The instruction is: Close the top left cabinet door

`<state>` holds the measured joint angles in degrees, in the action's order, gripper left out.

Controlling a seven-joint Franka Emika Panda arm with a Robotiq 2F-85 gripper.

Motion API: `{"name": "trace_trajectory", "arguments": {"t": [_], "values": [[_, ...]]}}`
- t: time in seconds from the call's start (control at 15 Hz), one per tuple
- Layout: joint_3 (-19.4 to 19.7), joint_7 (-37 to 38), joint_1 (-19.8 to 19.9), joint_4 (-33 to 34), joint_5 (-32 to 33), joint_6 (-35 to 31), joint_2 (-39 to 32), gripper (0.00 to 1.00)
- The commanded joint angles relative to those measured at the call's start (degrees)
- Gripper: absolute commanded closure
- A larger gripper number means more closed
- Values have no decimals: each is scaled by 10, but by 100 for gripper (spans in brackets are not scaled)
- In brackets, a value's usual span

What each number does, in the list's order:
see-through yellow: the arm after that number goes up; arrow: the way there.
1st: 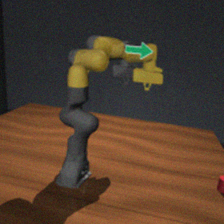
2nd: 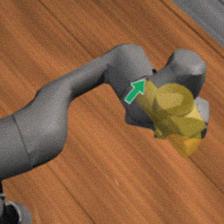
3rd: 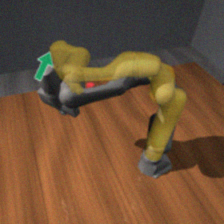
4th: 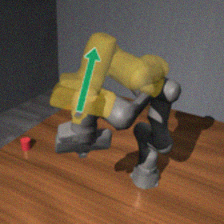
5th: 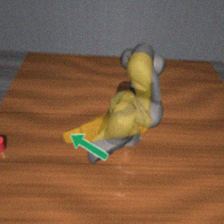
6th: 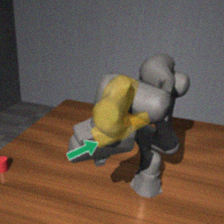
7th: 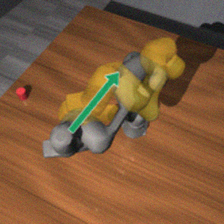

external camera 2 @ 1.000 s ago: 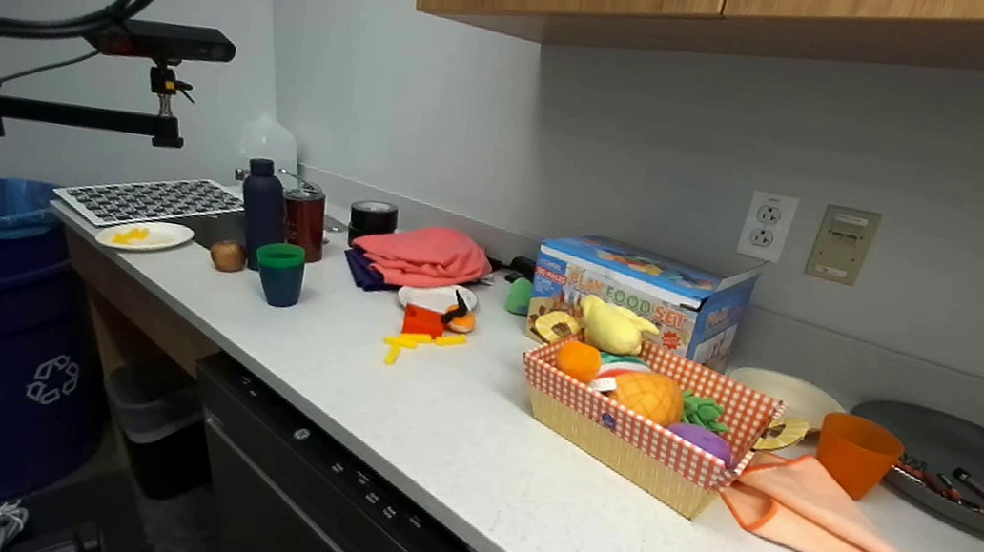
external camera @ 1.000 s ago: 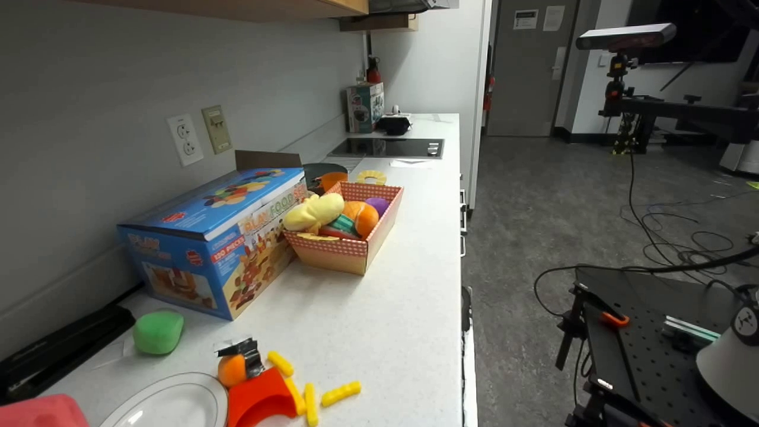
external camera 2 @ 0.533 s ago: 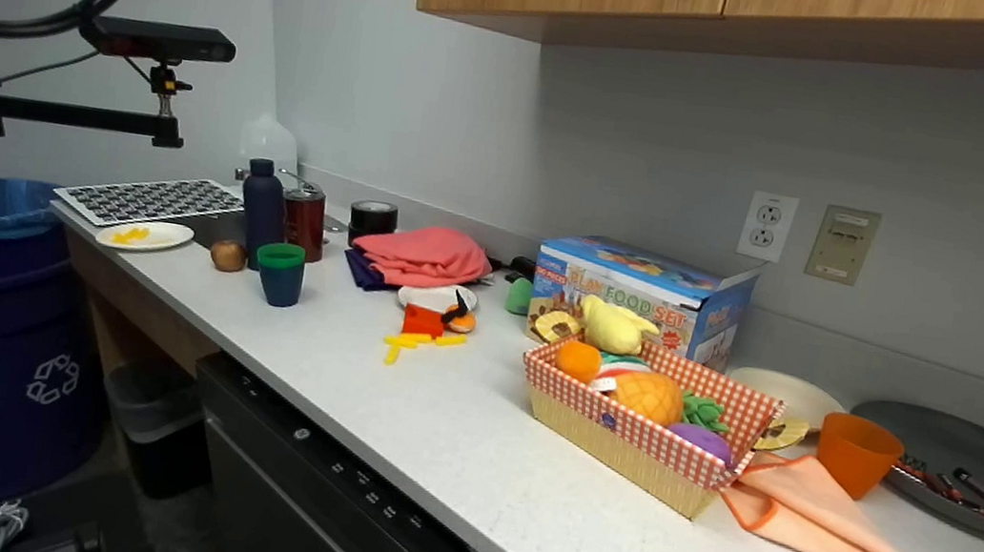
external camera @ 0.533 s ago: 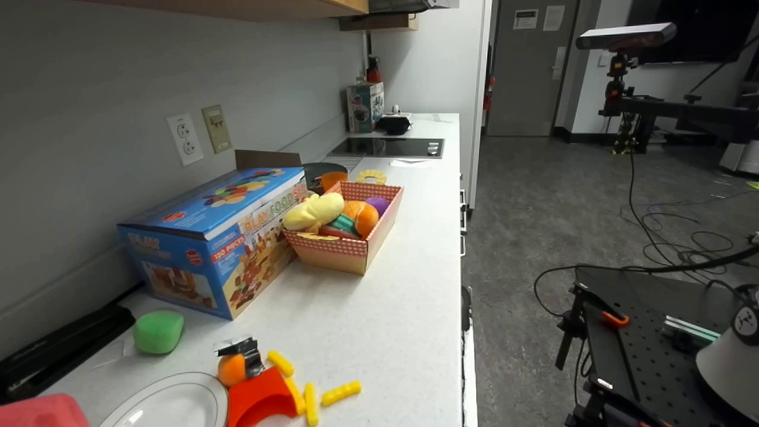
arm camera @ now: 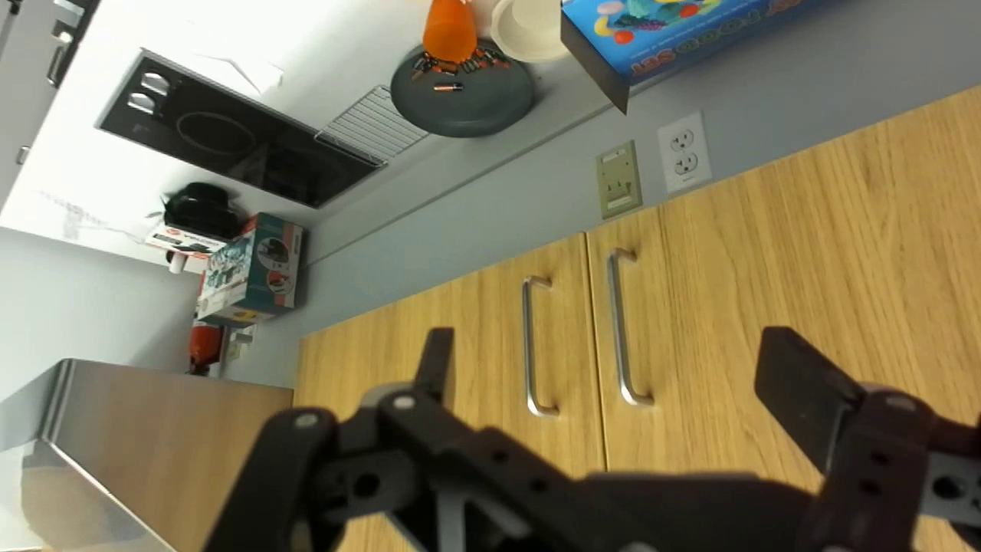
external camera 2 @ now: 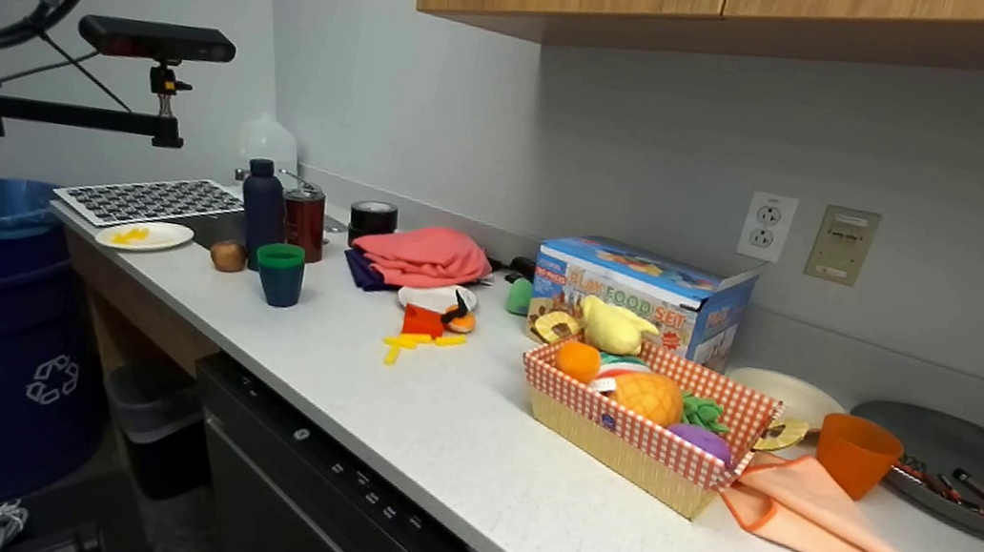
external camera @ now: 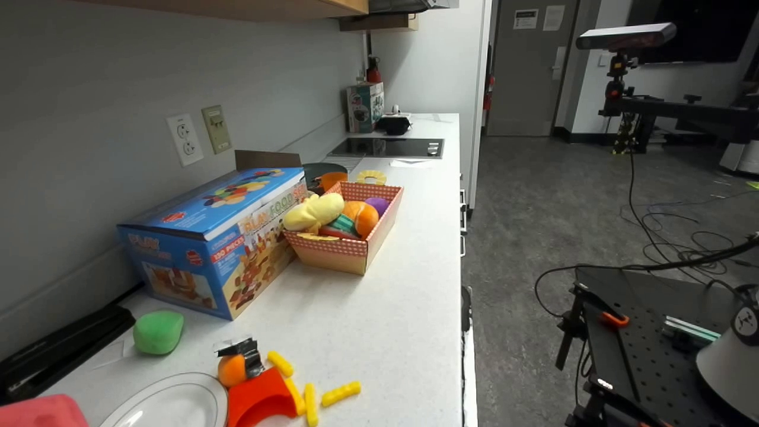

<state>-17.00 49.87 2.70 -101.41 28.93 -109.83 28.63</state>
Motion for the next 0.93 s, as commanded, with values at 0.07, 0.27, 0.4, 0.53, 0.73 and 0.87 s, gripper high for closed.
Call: {"name": "trace_trajectory", "arguments": {"t": [0.07, 0.27, 0.4, 0.53, 0.73, 0.87], "values": [[-15, 38, -7, -61, -19, 35, 55, 0], [-22, 32, -4, -51, -15, 38, 41, 0], [-24, 36, -5, -62, -17, 40, 49, 0], [-24, 36, -5, -65, -17, 40, 51, 0], [-24, 36, -5, -65, -17, 40, 51, 0], [-24, 36, -5, -65, -17, 40, 51, 0]]}}
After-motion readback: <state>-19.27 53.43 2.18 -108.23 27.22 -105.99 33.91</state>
